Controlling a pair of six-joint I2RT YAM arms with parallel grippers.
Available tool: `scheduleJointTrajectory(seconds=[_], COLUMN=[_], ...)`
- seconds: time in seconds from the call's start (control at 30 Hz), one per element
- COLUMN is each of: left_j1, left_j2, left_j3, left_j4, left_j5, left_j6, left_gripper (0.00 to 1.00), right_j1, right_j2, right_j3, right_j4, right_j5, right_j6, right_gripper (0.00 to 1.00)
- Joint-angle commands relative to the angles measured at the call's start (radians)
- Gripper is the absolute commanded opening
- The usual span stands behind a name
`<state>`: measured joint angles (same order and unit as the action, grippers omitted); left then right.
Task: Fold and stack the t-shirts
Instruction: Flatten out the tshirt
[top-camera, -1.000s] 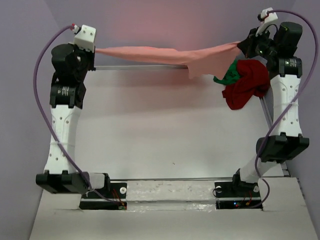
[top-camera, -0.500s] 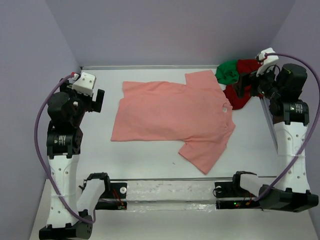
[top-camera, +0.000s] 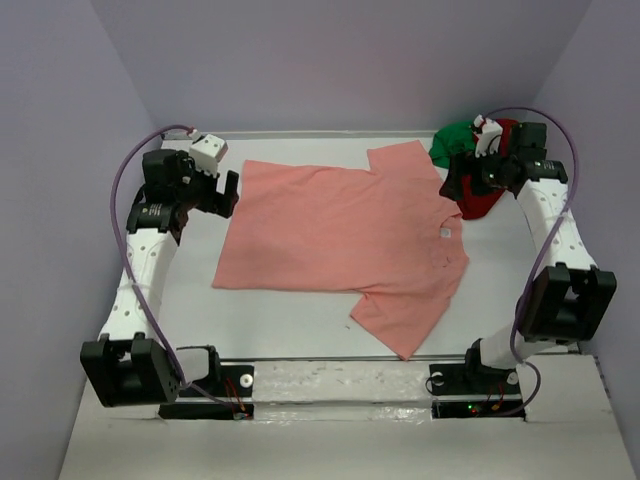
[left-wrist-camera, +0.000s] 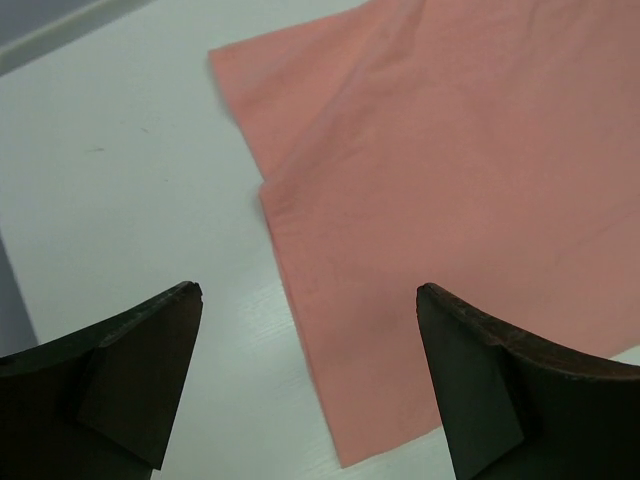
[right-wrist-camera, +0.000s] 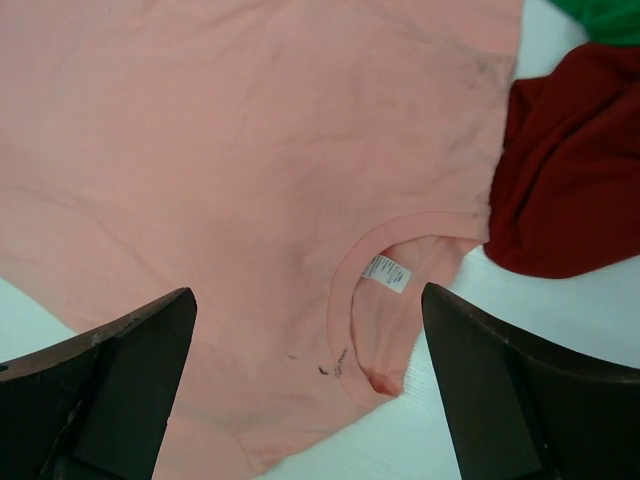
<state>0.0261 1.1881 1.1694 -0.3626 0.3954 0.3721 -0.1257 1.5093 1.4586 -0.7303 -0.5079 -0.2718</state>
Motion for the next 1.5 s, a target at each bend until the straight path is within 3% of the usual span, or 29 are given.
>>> scheduleJointTrajectory(seconds=[0.0, 0.17, 0.3, 0.53, 0.67, 0.77, 0.97, 1.47], left_j1=[-0.022, -0.184, -0.25, -0.294, -0.319, -0.321, -0.313, -0.115], left_j2=[0.089, 0.208, 0.347, 0.43, 0.498, 0.55, 0.685, 0.913], left_j3=[-0.008, 0.015, 0.053, 0.085, 0.113, 0.131, 0.242, 0.475], left_j4=[0.042, 0.03, 0.019, 0.1, 0.134, 0.148, 0.082, -0.013], left_j5=[0.096, 0.033, 0.008, -0.026, -0.09, -0.115, -0.162, -0.21], left_j6=[-0.022, 0.013, 0.022, 0.008, 0.002, -0.001, 0.008, 0.011], left_gripper=[0.99, 0.99, 0.99, 0.99, 0.99, 0.99, 0.99, 0.99], right_j1=[-0.005, -0.005, 0.004, 0.023, 0.044, 0.057, 0.081, 0.081], right_j2=[0.122, 0.268, 0.383, 0.508, 0.633, 0.733, 0.815, 0.746], right_j3=[0.065, 0.202, 0.324, 0.445, 0.597, 0.703, 0.73, 0.602], right_j4=[-0.053, -0.142, -0.227, -0.276, -0.394, -0.458, -0.466, -0.411], right_j5=[-0.086, -0.122, -0.175, -0.193, -0.196, -0.189, -0.135, -0.089], right_j6=[-0.021, -0.046, -0.075, -0.139, -0.174, -0.185, -0.185, -0.181], right_gripper=[1.0, 1.0, 1.0, 1.0, 1.0, 1.0, 1.0, 1.0])
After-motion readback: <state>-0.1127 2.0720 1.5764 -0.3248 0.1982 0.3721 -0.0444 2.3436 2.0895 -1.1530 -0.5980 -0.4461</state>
